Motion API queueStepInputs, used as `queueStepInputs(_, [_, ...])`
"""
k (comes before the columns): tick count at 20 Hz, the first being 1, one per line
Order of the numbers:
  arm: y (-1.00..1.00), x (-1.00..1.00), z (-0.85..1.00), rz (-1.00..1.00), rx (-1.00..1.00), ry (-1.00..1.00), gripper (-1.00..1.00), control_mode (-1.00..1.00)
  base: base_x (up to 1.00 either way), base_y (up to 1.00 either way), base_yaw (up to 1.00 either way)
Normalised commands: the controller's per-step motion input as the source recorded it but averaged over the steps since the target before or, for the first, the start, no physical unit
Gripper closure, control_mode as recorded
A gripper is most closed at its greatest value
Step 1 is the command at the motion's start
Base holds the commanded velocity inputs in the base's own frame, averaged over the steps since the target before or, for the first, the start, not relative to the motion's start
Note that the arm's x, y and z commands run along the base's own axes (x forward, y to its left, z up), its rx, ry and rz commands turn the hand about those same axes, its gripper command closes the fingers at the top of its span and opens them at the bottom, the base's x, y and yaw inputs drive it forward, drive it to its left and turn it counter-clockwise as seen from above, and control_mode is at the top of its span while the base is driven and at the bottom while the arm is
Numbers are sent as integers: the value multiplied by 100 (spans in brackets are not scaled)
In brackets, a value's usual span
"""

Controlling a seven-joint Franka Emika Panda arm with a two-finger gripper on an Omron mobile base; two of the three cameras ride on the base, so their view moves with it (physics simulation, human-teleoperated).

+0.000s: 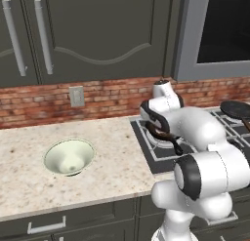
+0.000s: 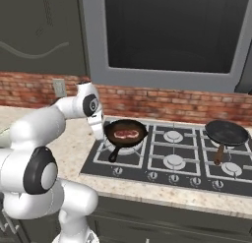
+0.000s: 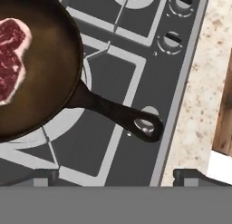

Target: Place one of the steaks on the plate and the other in the bowl. Then place the bowl in the fridge.

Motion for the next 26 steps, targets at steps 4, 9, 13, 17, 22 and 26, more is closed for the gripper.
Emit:
queueStepInputs(4, [-25,27,-4,1,3,0,-100,-100,0,0,0])
queueStepInputs(9, [-12,31,-5,1,5,0,-100,-100,0,0,0])
queueStepInputs(13, [-13,30,-11,2,5,0,-100,-100,0,0,0])
queueStepInputs(17, [-22,23,-15,5,6,0,-100,-100,0,0,0])
queueStepInputs(22, [-17,27,-15,4,3,0,-100,-100,0,0,0])
queueStepInputs(26, [-7,37,-11,4,0,0,-100,-100,0,0,0])
